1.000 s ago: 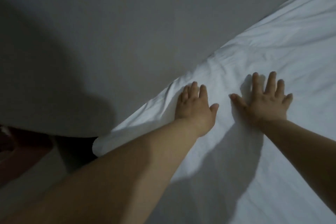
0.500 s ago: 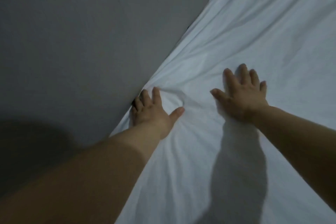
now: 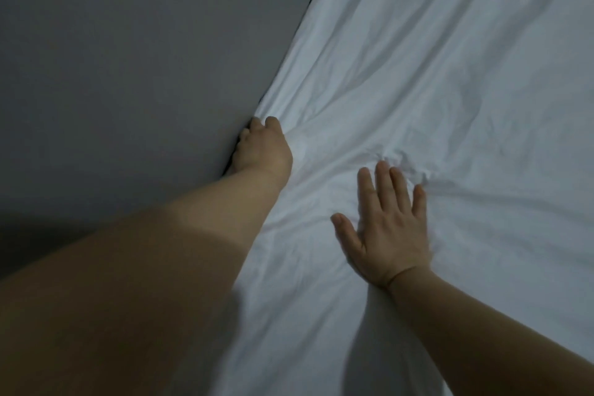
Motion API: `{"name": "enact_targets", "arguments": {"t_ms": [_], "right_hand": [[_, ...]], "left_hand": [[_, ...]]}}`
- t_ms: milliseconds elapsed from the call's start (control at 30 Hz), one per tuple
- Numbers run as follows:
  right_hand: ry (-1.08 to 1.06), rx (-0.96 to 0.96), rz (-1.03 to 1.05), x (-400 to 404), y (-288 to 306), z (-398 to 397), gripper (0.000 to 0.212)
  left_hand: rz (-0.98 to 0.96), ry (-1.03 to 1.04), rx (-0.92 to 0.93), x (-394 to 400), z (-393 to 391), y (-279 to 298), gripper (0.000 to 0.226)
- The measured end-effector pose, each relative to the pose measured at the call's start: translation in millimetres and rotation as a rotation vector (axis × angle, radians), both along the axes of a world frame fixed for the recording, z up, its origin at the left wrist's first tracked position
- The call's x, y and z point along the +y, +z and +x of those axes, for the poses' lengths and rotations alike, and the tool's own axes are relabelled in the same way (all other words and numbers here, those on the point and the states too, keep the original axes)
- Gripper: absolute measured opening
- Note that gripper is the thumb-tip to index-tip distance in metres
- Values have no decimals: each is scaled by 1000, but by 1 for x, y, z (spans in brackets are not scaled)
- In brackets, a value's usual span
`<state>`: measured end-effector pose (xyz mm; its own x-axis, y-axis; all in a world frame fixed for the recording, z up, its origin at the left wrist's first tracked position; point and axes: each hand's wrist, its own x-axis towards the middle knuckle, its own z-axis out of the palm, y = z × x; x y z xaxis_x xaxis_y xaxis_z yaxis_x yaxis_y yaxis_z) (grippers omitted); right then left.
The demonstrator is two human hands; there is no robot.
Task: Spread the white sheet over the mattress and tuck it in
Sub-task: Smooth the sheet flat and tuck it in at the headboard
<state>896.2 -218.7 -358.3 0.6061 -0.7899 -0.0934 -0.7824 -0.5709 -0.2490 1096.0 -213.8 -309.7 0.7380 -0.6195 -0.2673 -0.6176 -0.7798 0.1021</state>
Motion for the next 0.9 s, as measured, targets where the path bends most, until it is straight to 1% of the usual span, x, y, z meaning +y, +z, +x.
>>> {"name": "enact_targets", "arguments": {"t_ms": [100,200,300,367,433,533,633,767,900], "right_hand": [[4,2,0,-2,-3,1,81],[4,8,-9,-3,-3,0,80],[5,15,-14,-3,-2,1,80],[4,7,-18,-3,-2,1,80],[6,0,-18,-3,-2,1,80],[9,-3,-23,-2,-5,1,80],[3,-6,-27,-3,-4,1,80],[7,6,-24,-2,-2,1,79],[11,15,-26,-3,-3,1,79]], "left_hand": [[30,69,-20,-14,0,-7,35],[10,154,-28,-25,-2,-14,39],[-62,301,43,-29,-3,-21,49],[-120,357,107,-32,-4,-26,58],[-137,321,95,-32,-3,-32,62],[-143,229,31,-26,0,-41,62],[-87,160,-9,-23,2,-42,63],[-18,220,73,-32,11,-31,81],[-18,227,143,-33,20,-27,88]]}}
